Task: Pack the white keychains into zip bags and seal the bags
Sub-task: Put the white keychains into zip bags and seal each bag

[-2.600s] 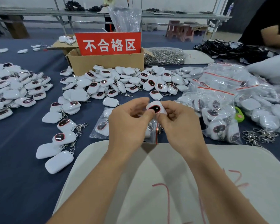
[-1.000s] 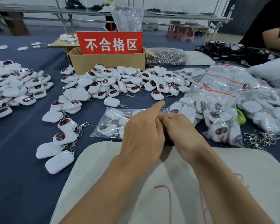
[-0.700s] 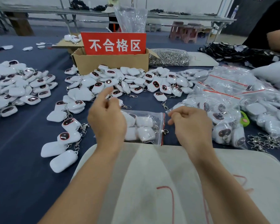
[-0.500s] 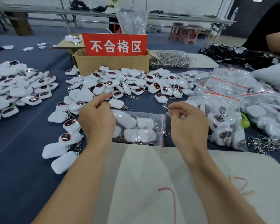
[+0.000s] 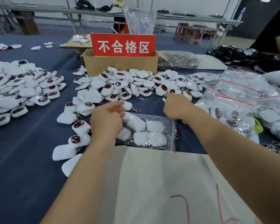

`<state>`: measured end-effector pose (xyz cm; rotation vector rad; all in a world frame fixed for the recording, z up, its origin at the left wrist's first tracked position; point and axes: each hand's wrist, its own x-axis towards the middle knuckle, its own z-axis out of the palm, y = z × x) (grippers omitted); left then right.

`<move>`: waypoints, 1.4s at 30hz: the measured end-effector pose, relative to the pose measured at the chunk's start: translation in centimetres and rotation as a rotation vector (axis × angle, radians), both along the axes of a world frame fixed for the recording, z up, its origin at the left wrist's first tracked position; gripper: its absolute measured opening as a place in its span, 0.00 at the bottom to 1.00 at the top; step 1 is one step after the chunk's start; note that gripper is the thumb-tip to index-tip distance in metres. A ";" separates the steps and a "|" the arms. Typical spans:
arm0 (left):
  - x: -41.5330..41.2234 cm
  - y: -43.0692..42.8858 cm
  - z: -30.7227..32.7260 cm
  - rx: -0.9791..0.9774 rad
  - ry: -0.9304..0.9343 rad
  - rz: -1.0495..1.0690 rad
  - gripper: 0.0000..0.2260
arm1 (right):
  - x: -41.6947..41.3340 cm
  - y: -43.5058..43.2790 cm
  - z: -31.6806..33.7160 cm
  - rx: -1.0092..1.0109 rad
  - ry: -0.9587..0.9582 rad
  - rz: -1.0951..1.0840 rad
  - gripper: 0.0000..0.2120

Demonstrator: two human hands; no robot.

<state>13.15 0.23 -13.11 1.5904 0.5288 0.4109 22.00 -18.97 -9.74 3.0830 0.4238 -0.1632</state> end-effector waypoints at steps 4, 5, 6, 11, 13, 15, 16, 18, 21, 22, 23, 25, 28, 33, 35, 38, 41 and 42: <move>-0.6 -0.6 -0.1 0.380 0.080 -0.127 0.24 | -1.0 -0.4 -0.5 0.104 -0.085 -0.009 0.17; -0.7 -0.7 0.0 0.433 0.093 -0.141 0.25 | -1.4 -0.6 -0.4 0.171 -0.081 -0.033 0.18; -0.7 -0.7 0.0 0.493 0.115 -0.152 0.26 | -1.7 -1.0 -0.4 0.245 -0.078 -0.060 0.19; -0.9 -0.2 -0.1 0.757 0.208 -0.295 0.31 | -6.2 -2.2 0.0 0.851 -0.306 -0.189 0.24; -1.0 0.4 -0.1 0.747 0.212 -0.356 0.30 | -8.7 -2.4 -0.7 1.115 -0.356 -0.254 0.23; -1.3 0.8 0.0 0.750 0.211 -0.376 0.29 | -11.0 -2.6 -1.8 1.398 -0.288 -0.347 0.21; -1.6 0.8 0.0 0.782 0.212 -0.373 0.28 | -11.9 -2.7 -2.4 1.493 -0.243 -0.403 0.20; -2.1 0.5 0.0 0.863 0.185 -0.331 0.27 | -12.8 -3.3 -3.2 1.615 -0.133 -0.495 0.17; -2.9 -0.2 0.5 0.725 0.085 -0.279 0.22 | -12.6 -3.9 -3.2 1.731 0.019 -0.578 0.18; -3.1 -0.3 0.8 0.610 0.063 -0.313 0.22 | -12.3 -4.0 -3.0 1.757 0.051 -0.595 0.18; -3.3 -0.4 1.1 0.531 0.064 -0.382 0.26 | -12.1 -4.0 -2.8 1.778 0.076 -0.609 0.18; -3.5 -0.8 1.4 0.567 0.115 -0.537 0.36 | -11.9 -4.0 -2.6 1.808 0.106 -0.624 0.17; -3.3 -1.1 1.4 0.684 0.166 -0.617 0.44 | -11.8 -4.3 -2.7 1.824 0.132 -0.645 0.16; -2.9 -1.0 1.1 0.733 0.180 -0.626 0.44 | -11.7 -4.5 -2.6 1.815 0.160 -0.669 0.16; -2.9 -1.0 1.0 0.747 0.182 -0.627 0.43 | -11.6 -4.5 -2.5 1.792 0.174 -0.669 0.16; -3.2 -1.4 0.8 0.774 0.106 -0.579 0.39 | -11.8 -4.3 -2.4 1.750 0.193 -0.657 0.17; -3.7 -2.9 0.7 0.819 -0.094 -0.546 0.29 | -11.9 -4.0 -2.1 1.723 0.207 -0.644 0.18; -3.8 -3.5 0.7 0.853 -0.151 -0.555 0.25 | -12.0 -4.0 -2.1 1.719 0.211 -0.639 0.18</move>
